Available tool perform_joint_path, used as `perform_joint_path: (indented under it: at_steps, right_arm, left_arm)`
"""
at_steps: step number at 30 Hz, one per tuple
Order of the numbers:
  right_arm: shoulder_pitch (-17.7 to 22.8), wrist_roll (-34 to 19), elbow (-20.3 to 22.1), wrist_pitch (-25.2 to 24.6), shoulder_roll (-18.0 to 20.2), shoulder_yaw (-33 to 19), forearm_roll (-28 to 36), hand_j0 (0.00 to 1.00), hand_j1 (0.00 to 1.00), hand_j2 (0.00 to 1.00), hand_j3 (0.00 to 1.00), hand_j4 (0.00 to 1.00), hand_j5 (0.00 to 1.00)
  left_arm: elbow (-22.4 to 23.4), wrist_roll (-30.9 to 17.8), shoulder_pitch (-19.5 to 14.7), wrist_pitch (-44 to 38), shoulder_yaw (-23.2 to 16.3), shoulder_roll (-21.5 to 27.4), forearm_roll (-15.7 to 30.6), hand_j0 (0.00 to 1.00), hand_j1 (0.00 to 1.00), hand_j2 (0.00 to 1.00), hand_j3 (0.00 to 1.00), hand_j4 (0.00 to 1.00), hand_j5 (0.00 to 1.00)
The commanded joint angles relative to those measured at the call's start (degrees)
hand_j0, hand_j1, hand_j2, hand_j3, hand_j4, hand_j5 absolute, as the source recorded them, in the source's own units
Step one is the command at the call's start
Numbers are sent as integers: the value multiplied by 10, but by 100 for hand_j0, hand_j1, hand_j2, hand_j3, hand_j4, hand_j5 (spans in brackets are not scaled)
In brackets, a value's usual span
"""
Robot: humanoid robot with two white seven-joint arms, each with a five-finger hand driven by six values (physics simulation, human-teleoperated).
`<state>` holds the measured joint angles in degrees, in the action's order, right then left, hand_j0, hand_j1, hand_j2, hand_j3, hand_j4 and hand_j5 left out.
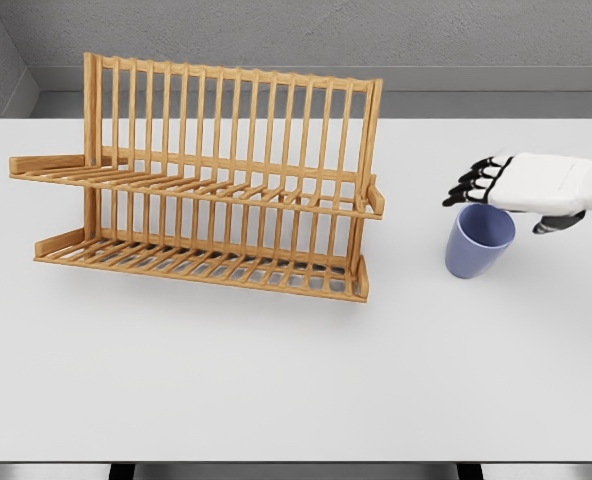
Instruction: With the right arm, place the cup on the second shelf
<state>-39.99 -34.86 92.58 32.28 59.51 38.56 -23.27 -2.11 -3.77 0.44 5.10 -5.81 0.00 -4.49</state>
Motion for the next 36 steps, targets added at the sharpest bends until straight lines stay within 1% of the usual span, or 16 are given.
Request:
perform_joint_path:
  at_steps: [1, 3, 4, 5, 10, 12, 14, 21, 22, 23, 24, 33, 35, 36]
  right_arm:
    - [0, -1, -5, -1, -6, 7, 2, 100, 100, 100, 100, 100, 100]
    - [0, -1, -6, -1, -8, 7, 1, 100, 100, 100, 100, 100, 100]
    - [0, -1, -14, -1, -19, 8, 0, 100, 100, 100, 100, 100, 100]
    - [0, -1, -22, -1, -21, 14, 0, 100, 100, 100, 100, 100, 100]
    - [0, -1, -28, -3, -24, 24, 0, 100, 100, 100, 100, 100, 100]
    - [0, -1, -37, -2, -26, 26, 0, 100, 100, 100, 100, 100, 100]
    - [0, -1, -37, -5, -27, 36, 0, 100, 100, 100, 100, 100, 100]
    - [0, -1, -35, -4, -27, 36, 0, 100, 100, 100, 100, 100, 100]
    - [0, -1, -35, -4, -27, 36, 0, 93, 93, 93, 93, 93, 93]
    - [0, -1, -34, 0, -27, 36, 0, 75, 75, 75, 75, 75, 75]
    - [0, -1, -34, 0, -27, 37, 0, 67, 67, 67, 67, 67, 67]
    - [-1, -1, -31, -1, -26, 34, 0, 67, 67, 67, 67, 67, 67]
    - [-3, -1, -31, -3, -26, 30, 0, 67, 67, 67, 67, 67, 67]
    - [-10, -1, -30, -3, -25, 30, 0, 67, 67, 67, 67, 67, 67]
  left_arm:
    - [0, 0, 0, 0, 0, 0, 0, 100, 100, 100, 100, 100, 100]
    - [0, 0, 0, 0, 0, 0, 0, 100, 100, 100, 100, 100, 100]
    - [0, 0, 0, 0, 0, 0, 0, 100, 100, 100, 100, 100, 100]
    - [0, 0, 0, 0, 1, 0, 0, 100, 100, 100, 100, 100, 100]
    - [0, 0, 0, 0, 0, 0, 0, 100, 100, 100, 100, 100, 100]
    - [0, 0, 0, 0, 0, 0, 0, 100, 100, 100, 100, 100, 100]
    - [0, 0, 0, 0, 0, 0, 0, 100, 100, 100, 100, 100, 100]
    - [0, 1, 0, 0, 0, 0, 0, 100, 100, 100, 100, 100, 100]
    - [0, 0, 0, 0, 0, 0, 0, 100, 100, 100, 100, 100, 100]
    - [0, 0, 0, 0, 0, 0, 0, 100, 100, 100, 100, 100, 100]
    - [0, 0, 0, 0, 0, 0, 0, 100, 100, 100, 100, 100, 100]
    - [0, 0, 0, 0, 0, 0, 0, 100, 100, 100, 100, 100, 100]
    - [0, 0, 0, 0, 0, 0, 0, 100, 100, 100, 100, 100, 100]
    - [0, 0, 0, 0, 0, 0, 0, 100, 100, 100, 100, 100, 100]
